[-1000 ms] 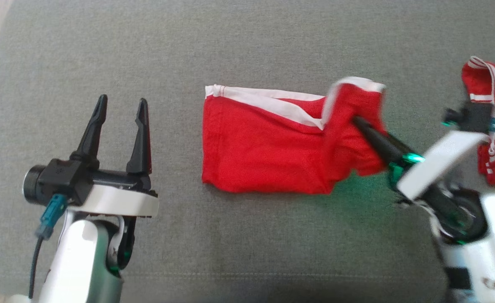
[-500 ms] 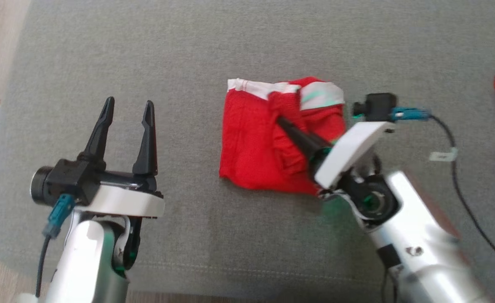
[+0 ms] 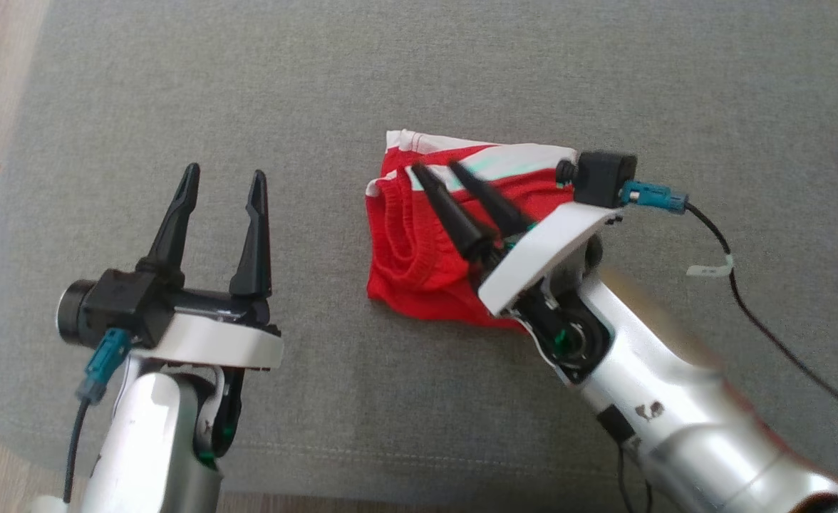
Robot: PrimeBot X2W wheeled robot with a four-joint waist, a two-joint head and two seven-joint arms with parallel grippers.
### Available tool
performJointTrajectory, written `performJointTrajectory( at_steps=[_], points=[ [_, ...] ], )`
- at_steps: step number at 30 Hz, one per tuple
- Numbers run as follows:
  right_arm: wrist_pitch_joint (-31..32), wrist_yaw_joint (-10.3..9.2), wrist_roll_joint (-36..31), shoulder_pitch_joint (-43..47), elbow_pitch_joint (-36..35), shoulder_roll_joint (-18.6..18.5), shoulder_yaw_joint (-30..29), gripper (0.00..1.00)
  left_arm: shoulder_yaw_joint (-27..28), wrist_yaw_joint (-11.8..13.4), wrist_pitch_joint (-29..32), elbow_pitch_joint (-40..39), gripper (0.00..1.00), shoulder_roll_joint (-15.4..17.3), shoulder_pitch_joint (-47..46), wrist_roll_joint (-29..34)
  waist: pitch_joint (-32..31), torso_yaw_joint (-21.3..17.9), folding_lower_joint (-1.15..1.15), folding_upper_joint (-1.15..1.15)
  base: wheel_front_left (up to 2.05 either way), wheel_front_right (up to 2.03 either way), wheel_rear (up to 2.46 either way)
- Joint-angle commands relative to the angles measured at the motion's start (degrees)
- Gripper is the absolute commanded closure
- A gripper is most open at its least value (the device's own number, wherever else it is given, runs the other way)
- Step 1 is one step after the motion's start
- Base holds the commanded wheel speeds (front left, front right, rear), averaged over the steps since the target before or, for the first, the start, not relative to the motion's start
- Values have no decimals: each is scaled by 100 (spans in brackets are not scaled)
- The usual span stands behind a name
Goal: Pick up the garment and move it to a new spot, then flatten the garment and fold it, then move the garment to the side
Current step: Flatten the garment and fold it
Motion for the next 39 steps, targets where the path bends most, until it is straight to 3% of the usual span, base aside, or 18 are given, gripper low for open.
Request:
performJointTrajectory(
  at_steps=[1,4,8,13,19,26,33,39],
  points=[
    [-526,-4,-425,-254,-163,130,120,0,211,-1,-30,-190,0,32,-181,48,-4,-31,0,0,0,0,0],
    [-1248,-4,-1207,-426,-1,1,127,0,248,0,-30,-202,0,31,-158,57,-25,-96,0,0,0,0,0],
    [-1512,-4,-1883,-423,66,-166,-213,0,289,9,-30,-198,0,34,-119,66,-56,-183,0,0,0,0,0],
    [-1589,-4,-2772,105,-183,-494,-1237,0,378,24,-30,-186,0,68,-38,67,-138,-354,0,0,0,0,0],
    [-1597,-4,-3731,1261,-984,-736,-2712,0,464,27,-30,-121,0,139,89,49,-264,-547,0,0,0,0,0],
    [-1250,-4,-4521,2495,-2269,-363,-3862,0,521,68,-17,-32,0,220,251,14,-426,-786,0,0,0,0,0],
    [-725,-4,-4916,3199,-3214,-102,-4055,0,534,130,110,-20,0,322,480,20,-683,-949,0,0,0,0,0],
    [-473,-4,-4967,3669,-3531,-19,-4115,0,510,195,209,-79,0,364,756,26,-978,-984,0,0,0,0,0]
  ],
)
